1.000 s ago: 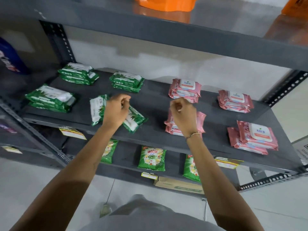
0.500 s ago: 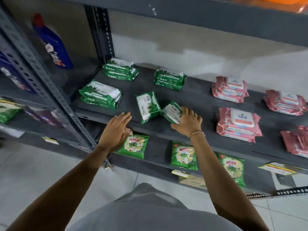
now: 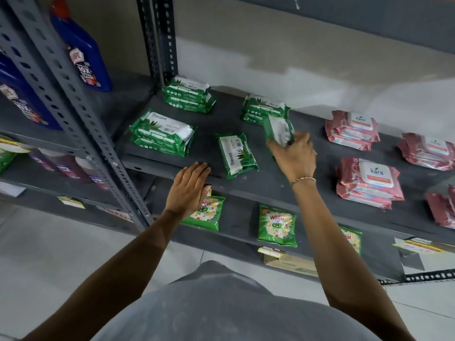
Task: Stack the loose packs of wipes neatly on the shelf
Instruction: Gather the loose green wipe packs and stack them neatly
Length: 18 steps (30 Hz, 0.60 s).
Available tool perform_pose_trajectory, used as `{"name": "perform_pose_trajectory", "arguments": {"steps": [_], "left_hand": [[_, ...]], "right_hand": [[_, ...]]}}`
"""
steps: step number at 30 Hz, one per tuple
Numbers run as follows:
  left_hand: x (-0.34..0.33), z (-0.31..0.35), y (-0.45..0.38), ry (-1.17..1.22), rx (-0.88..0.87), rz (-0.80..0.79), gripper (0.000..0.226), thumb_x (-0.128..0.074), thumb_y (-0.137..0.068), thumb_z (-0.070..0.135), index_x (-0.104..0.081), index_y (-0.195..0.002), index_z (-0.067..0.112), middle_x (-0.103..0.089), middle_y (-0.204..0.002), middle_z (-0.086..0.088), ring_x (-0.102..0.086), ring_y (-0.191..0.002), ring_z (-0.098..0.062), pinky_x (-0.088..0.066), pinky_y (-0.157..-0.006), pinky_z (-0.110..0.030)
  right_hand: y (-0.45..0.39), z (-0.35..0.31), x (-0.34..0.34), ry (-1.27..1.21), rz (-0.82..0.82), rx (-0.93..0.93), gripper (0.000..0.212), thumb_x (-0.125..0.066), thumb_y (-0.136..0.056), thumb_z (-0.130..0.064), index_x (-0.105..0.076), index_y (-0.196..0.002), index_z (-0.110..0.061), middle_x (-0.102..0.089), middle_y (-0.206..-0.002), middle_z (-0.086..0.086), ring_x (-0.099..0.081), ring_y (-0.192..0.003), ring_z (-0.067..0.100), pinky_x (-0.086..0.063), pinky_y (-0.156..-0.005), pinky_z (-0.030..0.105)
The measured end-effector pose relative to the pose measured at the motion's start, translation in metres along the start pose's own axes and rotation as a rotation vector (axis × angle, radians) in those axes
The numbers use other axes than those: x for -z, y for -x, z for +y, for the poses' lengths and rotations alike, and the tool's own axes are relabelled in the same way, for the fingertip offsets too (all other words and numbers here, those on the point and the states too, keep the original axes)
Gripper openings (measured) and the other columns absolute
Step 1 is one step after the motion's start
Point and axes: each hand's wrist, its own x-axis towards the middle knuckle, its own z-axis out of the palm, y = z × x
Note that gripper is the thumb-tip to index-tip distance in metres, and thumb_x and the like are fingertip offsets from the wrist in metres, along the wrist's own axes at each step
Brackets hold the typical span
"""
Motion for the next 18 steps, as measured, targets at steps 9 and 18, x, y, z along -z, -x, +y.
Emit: {"name": "perform_pose_trajectory", "arguments": {"steps": [9, 18], "left_hand": [[-0.005, -0.003, 0.001, -0.059, -0.024, 0.056, 0.055, -0.021, -0.1, 0.036, -0.053, -0.129, 0.002, -0.06, -0.131, -0.016, -0.055, -0.124, -0.032, -0.026, -0.109, -0.04], [-0.001, 0.011, -0.001, 0.102, 0.071, 0.276, 0.043, -0.033, -0.094, 0.026, -0.062, -0.118, 0.005, -0.065, -0.12, -0.013, -0.058, -0.111, -0.032, -0.036, -0.098, -0.042]], "right_hand": [[0.037, -0.041, -0.062, 0.209, -0.088, 0.247, 0.068, -0.062, -0.069, -0.053, -0.043, -0.113, -0.004, -0.053, -0.111, 0.019, -0.051, -0.102, 0.039, -0.046, -0.08, 0.047], [0.016, -0.034, -0.053, 0.034, -0.409, 0.082, 0.095, -0.039, -0.069, -0.082, -0.027, -0.133, -0.012, -0.038, -0.139, 0.014, -0.042, -0.124, 0.036, -0.036, -0.1, 0.049]]}}
